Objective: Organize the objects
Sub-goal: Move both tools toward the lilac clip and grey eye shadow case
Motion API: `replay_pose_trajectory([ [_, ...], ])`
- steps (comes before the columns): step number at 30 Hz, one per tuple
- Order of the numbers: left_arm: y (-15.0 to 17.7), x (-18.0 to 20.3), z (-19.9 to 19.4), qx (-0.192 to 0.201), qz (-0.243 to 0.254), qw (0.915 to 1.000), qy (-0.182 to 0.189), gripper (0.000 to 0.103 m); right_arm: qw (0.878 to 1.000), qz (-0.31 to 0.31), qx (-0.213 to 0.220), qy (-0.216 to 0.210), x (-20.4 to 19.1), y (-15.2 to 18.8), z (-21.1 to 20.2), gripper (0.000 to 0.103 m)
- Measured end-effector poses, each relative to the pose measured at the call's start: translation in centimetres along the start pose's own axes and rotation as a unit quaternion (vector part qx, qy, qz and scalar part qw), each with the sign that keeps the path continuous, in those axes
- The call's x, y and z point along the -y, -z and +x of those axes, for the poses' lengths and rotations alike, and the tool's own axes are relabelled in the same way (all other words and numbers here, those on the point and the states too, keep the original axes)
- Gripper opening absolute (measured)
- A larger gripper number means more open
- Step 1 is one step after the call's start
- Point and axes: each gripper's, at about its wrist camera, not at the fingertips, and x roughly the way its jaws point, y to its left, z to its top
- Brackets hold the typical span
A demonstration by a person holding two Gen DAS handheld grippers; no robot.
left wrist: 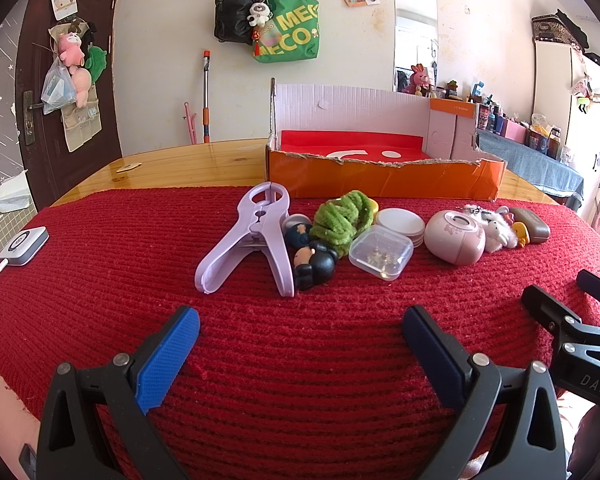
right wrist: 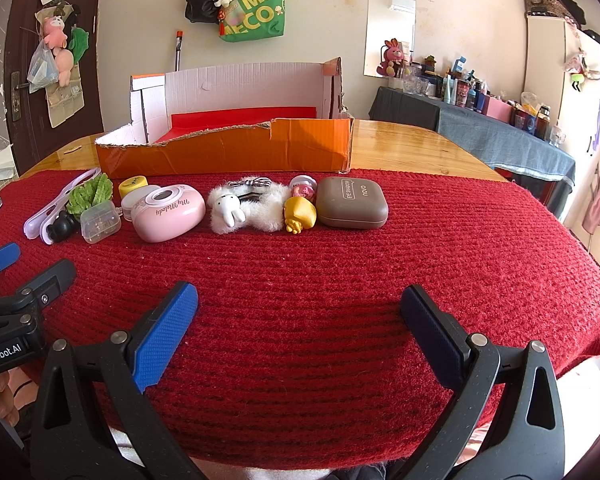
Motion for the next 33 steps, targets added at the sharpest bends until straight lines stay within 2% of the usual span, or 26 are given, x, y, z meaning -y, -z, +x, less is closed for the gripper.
replay_pose_trajectory([
  [14, 0.3, 0.2, 0.0, 0.001, -0.006, 1.0, 0.001, 0.103, 1.0, 0.0, -0.001, -0.005, 0.1, 0.1, -0.2, 0.103],
  [18, 0.0, 0.0, 0.1, -0.01, -0.004, 0.9999, 0.007, 0.103, 1.0, -0.004, -0.007, -0.011, 0.5, -0.6, -0.1, 0.103],
  [25, -3.0, -1.9, -0.5, -0.02, -0.02, 0.9994, 0.02, 0.103, 0.999, -0.03, 0.013, -0.017, 0.2, -2.7, -1.1, 0.103],
  [29, -5.5, -3.7, 0.4, -0.052, -0.027, 0.9975, 0.04, 0.103, 0.999, -0.011, 0.01, -0.028, 1.4, -4.9, -0.6, 0.103],
  [33, -7.2, -5.2, 1.8, -0.077, -0.028, 0.9954, 0.049, 0.103, 1.0, -0.012, 0.007, -0.012, 2.2, -6.9, 0.6, 0.103],
])
